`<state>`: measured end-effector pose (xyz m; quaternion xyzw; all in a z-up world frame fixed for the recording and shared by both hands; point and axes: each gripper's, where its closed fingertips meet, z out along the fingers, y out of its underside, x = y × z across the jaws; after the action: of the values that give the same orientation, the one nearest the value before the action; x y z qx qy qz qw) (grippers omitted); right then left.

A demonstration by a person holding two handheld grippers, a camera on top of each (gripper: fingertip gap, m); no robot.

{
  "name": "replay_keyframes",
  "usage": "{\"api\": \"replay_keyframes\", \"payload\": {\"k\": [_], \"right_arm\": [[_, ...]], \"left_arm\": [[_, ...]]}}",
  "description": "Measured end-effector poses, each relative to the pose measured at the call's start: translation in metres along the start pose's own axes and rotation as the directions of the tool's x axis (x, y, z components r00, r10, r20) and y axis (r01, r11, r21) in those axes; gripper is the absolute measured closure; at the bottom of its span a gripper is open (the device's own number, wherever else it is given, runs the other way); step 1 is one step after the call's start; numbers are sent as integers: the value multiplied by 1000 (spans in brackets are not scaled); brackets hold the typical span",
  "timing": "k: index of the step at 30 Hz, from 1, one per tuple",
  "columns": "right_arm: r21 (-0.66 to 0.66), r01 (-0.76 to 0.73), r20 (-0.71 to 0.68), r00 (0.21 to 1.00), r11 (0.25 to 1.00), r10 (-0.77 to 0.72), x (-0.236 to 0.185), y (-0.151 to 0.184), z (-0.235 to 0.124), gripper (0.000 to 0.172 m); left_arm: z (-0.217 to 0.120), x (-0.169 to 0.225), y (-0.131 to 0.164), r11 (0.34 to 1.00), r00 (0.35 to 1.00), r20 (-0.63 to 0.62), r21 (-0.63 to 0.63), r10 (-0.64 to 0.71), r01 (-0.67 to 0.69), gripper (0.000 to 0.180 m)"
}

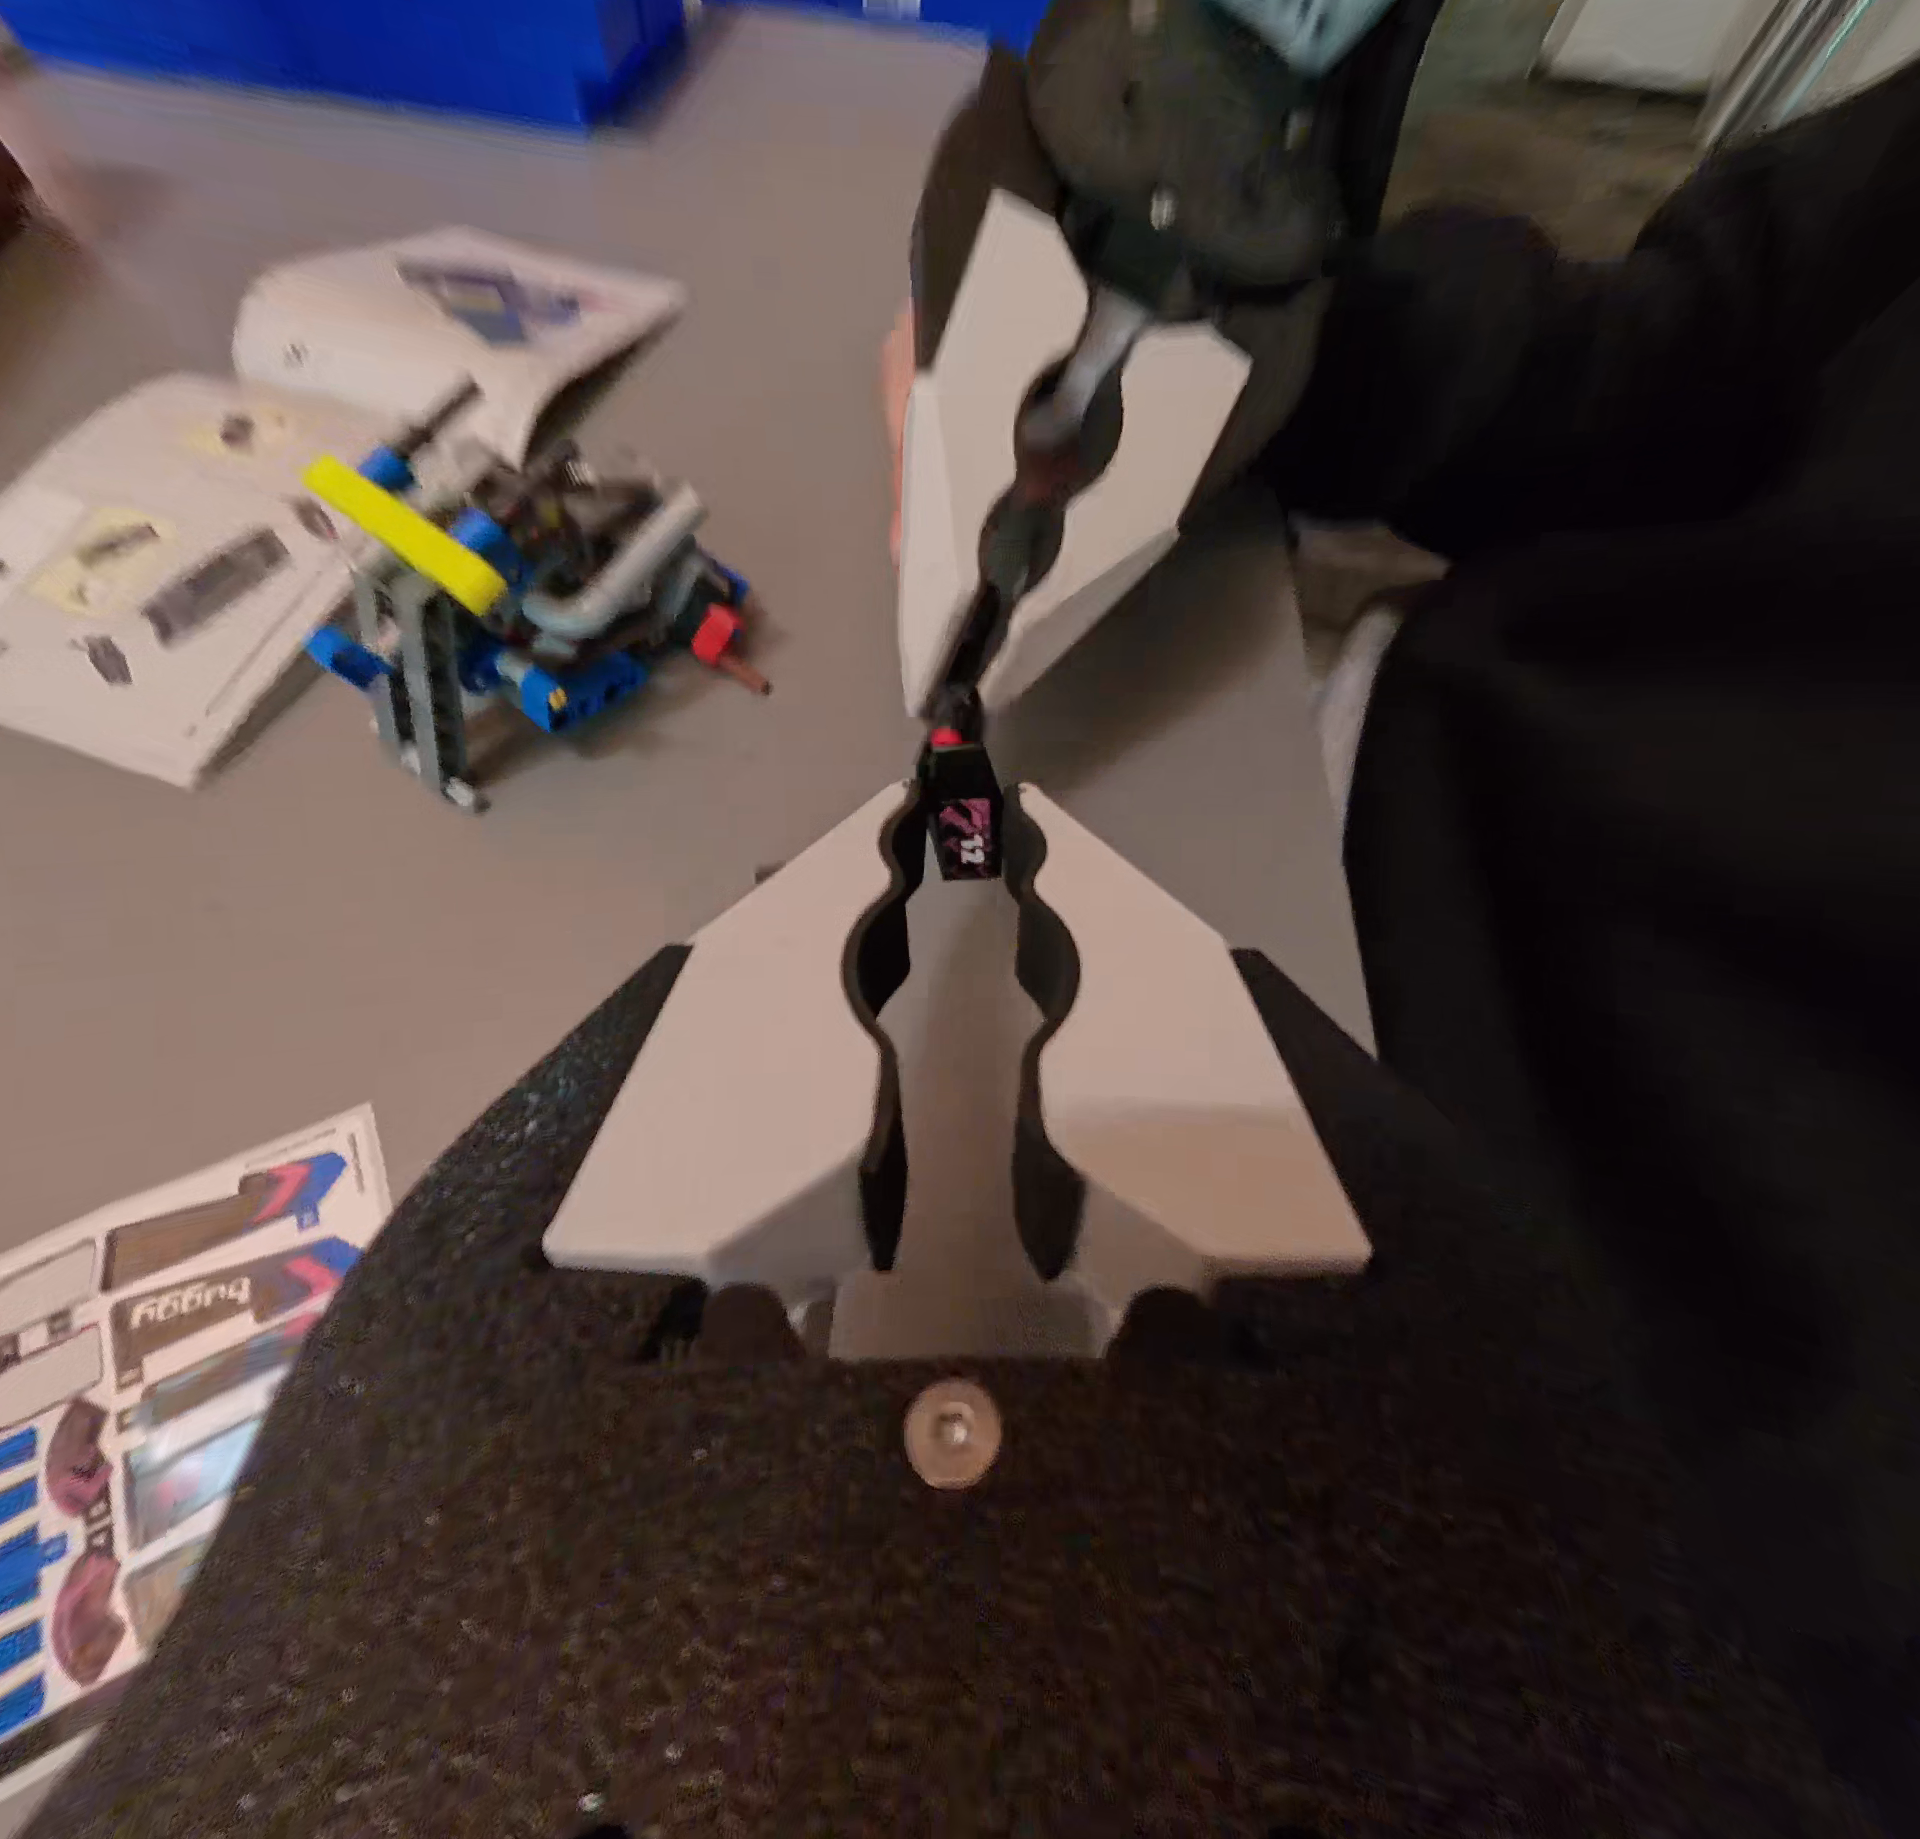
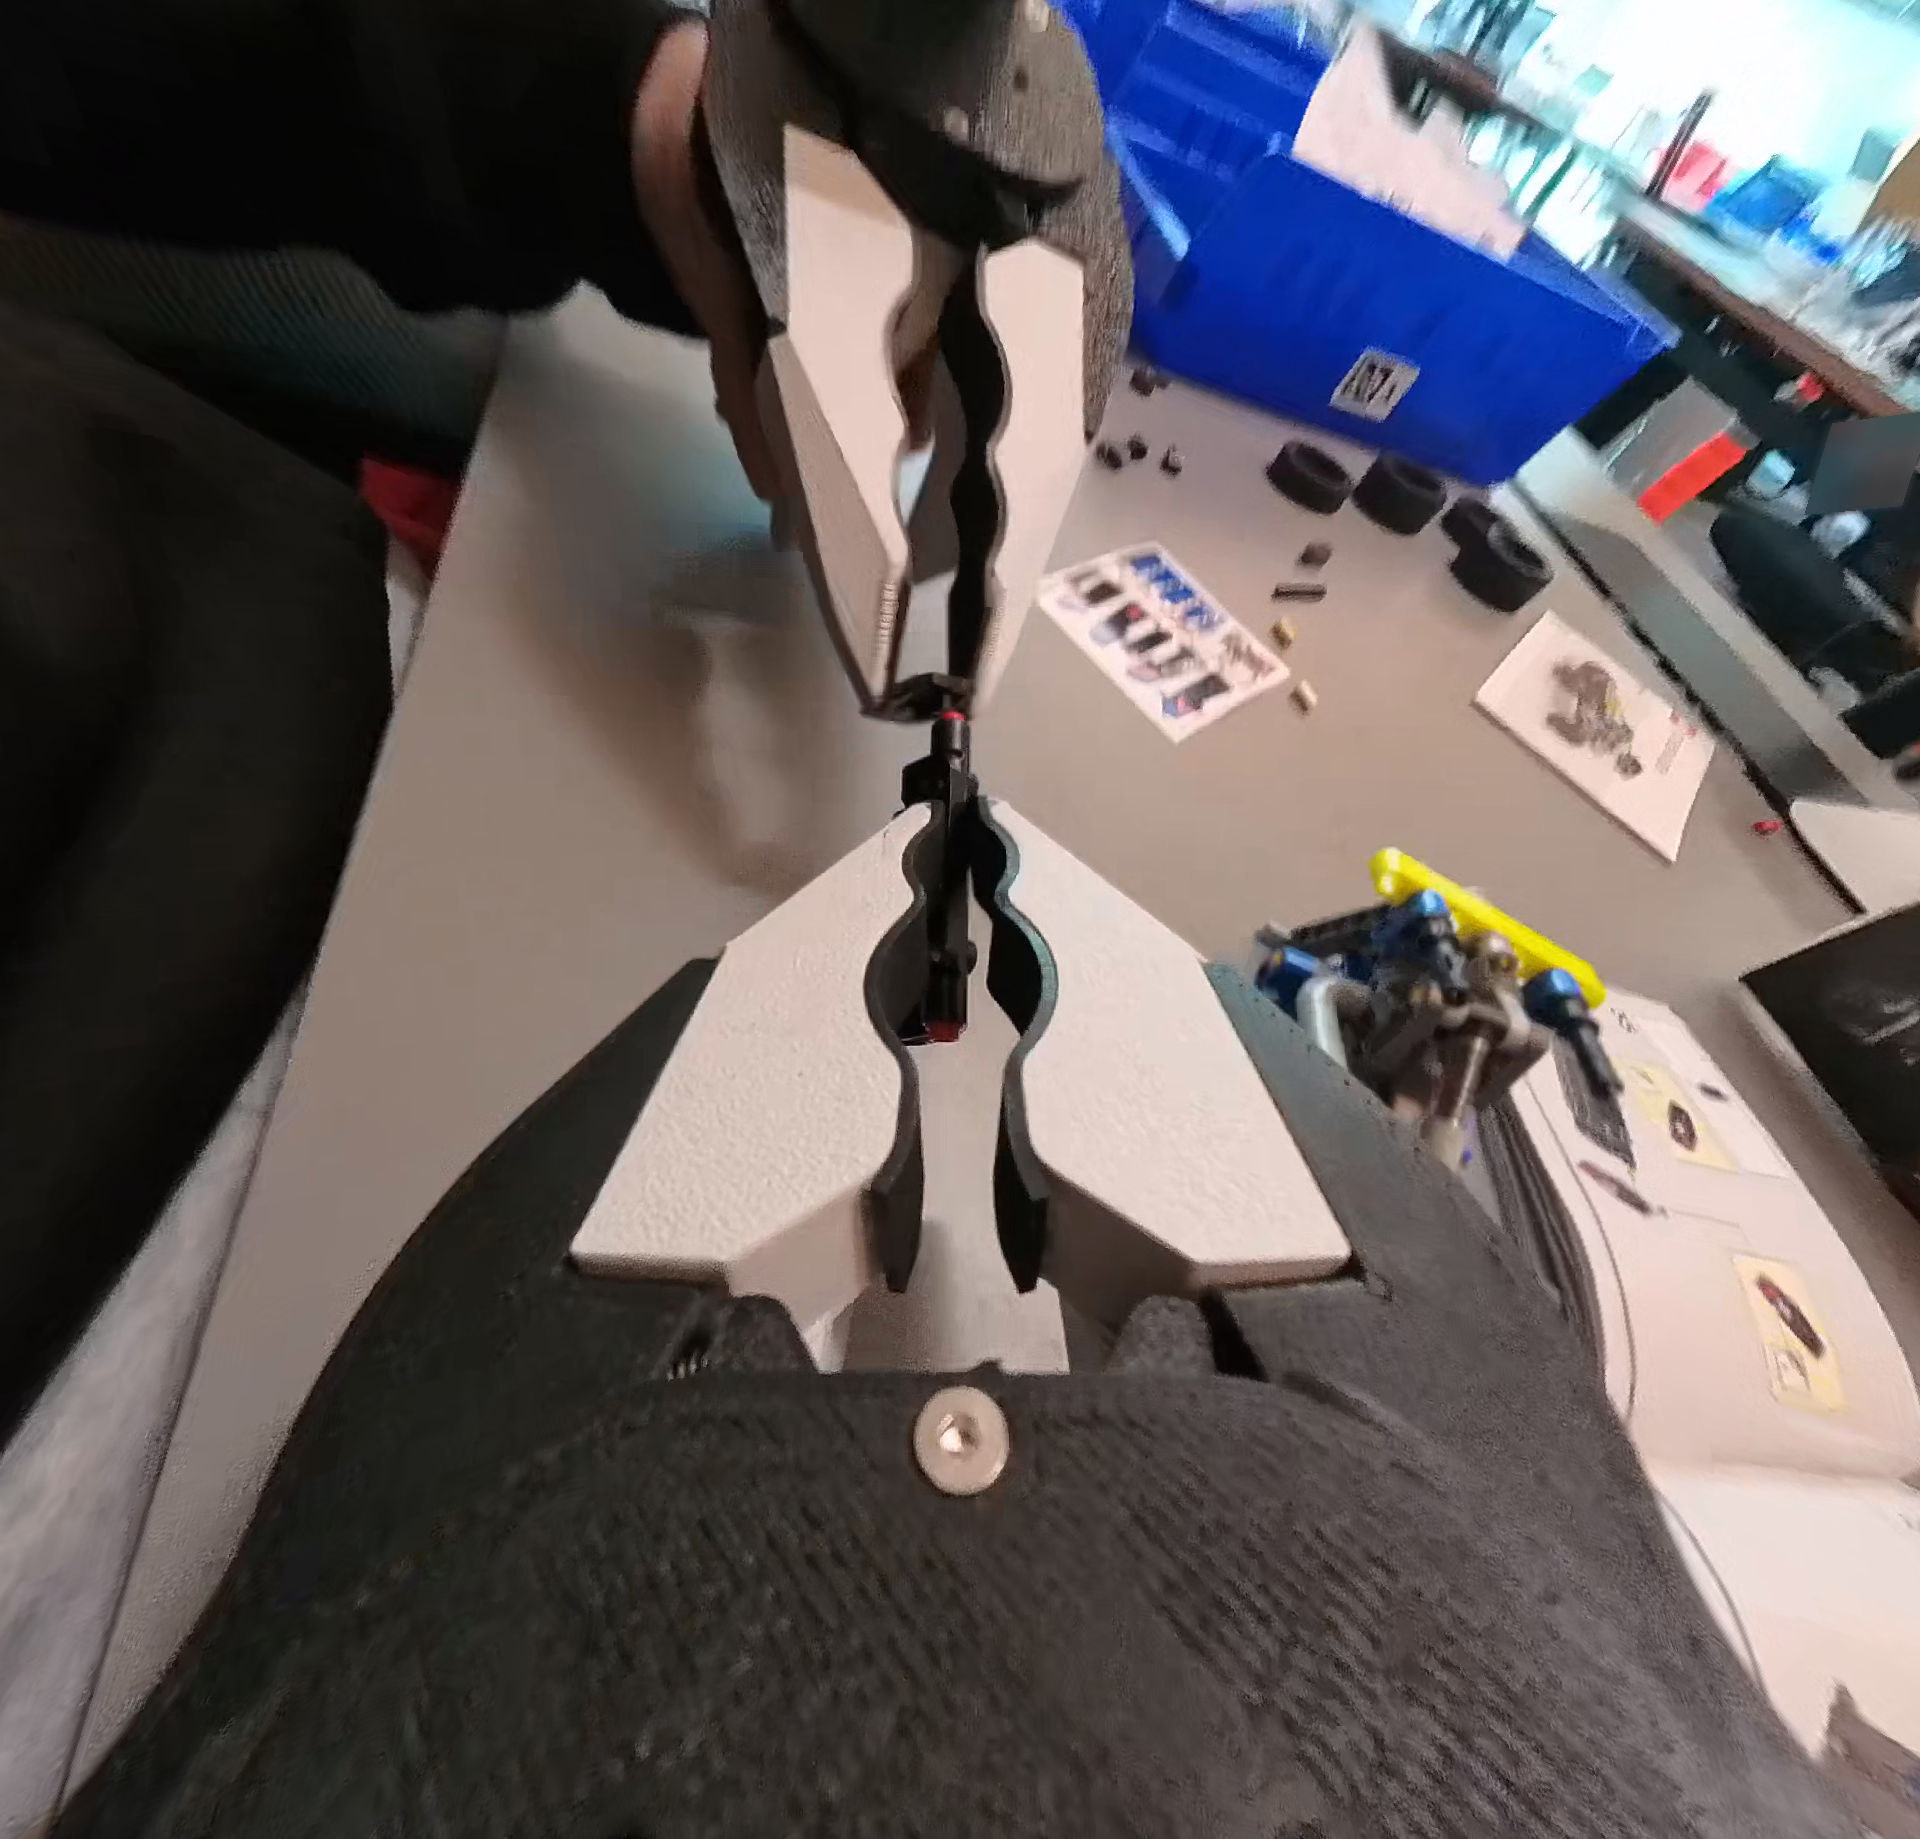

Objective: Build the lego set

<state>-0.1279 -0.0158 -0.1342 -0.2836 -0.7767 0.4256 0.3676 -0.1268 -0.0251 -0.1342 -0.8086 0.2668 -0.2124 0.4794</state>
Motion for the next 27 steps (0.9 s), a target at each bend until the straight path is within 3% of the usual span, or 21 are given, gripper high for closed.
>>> {"api": "replay_keyframes", "payload": {"k": [4, 10, 16, 27], "right_arm": [[-225, 38, 9, 999, 974, -36, 4, 37, -7, 170], [-223, -15, 26, 999, 975, 21, 4, 45, -11, 170], [-219, -16, 27, 999, 976, 22, 4, 45, -11, 170], [-215, -10, 38, 999, 977, 18, 2, 44, -12, 170]], "left_arm": [[10, -3, 46, 941, 996, 20, -330, 91, -79, 169], [12, -4, 51, 824, 984, -15, -545, 176, -156, 169], [22, -1, 38, 840, 991, -30, -527, 133, -129, 164], [20, -7, 47, 832, 996, 12, -551, 84, -63, 172]]}}
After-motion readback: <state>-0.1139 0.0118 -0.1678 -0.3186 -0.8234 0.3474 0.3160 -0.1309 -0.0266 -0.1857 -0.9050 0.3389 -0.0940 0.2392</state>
